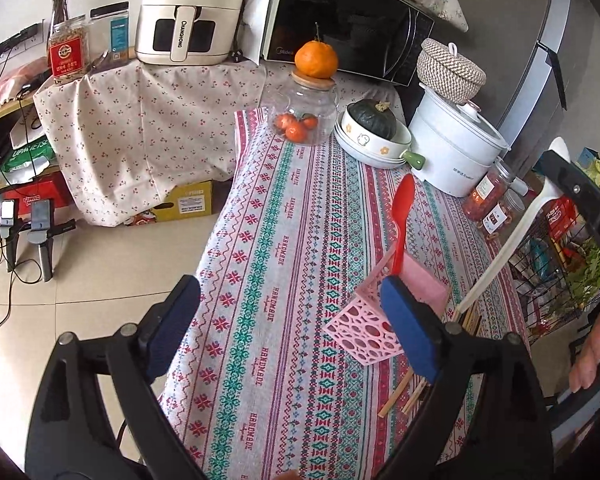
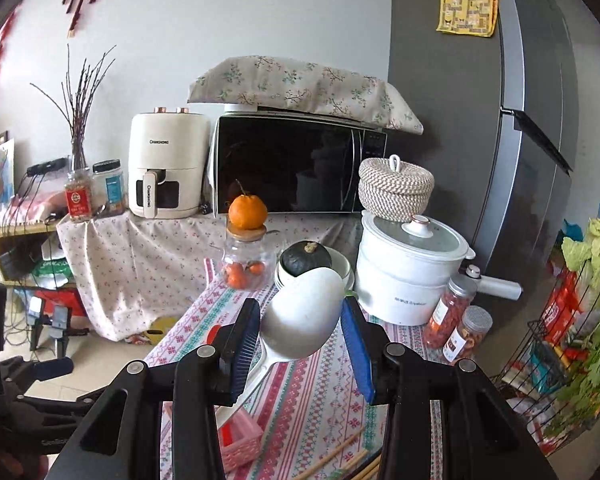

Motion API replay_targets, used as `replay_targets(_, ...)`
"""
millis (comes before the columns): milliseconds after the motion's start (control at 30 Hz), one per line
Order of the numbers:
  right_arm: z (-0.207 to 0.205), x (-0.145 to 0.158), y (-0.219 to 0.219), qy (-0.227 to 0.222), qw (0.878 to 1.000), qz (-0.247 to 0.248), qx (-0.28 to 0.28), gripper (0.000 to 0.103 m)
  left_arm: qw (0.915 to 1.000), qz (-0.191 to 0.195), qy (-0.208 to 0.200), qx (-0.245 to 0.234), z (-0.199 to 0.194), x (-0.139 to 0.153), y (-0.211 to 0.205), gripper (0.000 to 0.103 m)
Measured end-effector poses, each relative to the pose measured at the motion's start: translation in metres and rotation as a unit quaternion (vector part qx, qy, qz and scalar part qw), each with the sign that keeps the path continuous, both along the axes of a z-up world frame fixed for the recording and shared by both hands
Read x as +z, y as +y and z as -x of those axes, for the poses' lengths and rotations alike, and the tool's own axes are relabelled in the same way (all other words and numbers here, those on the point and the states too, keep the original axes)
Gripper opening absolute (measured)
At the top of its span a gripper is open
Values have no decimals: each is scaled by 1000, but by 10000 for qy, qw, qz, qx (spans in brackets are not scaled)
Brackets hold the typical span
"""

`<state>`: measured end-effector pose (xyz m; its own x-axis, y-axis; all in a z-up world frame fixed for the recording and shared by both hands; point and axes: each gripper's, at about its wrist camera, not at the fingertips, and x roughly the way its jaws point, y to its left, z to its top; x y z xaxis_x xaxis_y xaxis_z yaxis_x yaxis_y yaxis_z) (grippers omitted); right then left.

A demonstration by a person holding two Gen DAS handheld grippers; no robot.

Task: Organize utensils
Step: 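Place the white spoon into the pink basket with the right tool and release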

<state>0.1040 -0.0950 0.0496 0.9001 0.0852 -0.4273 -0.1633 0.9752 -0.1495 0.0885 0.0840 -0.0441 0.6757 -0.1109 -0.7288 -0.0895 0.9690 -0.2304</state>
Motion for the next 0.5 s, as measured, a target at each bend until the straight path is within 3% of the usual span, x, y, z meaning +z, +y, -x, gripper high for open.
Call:
replay_targets(300,-26,-55,24,273,9976,629,-111,43,9998,151,112,39,3,-4,14,92)
replay_targets(500,-27,-73,32,415,9959,803,7,43,9997,206,115,37,6,-3,15,92)
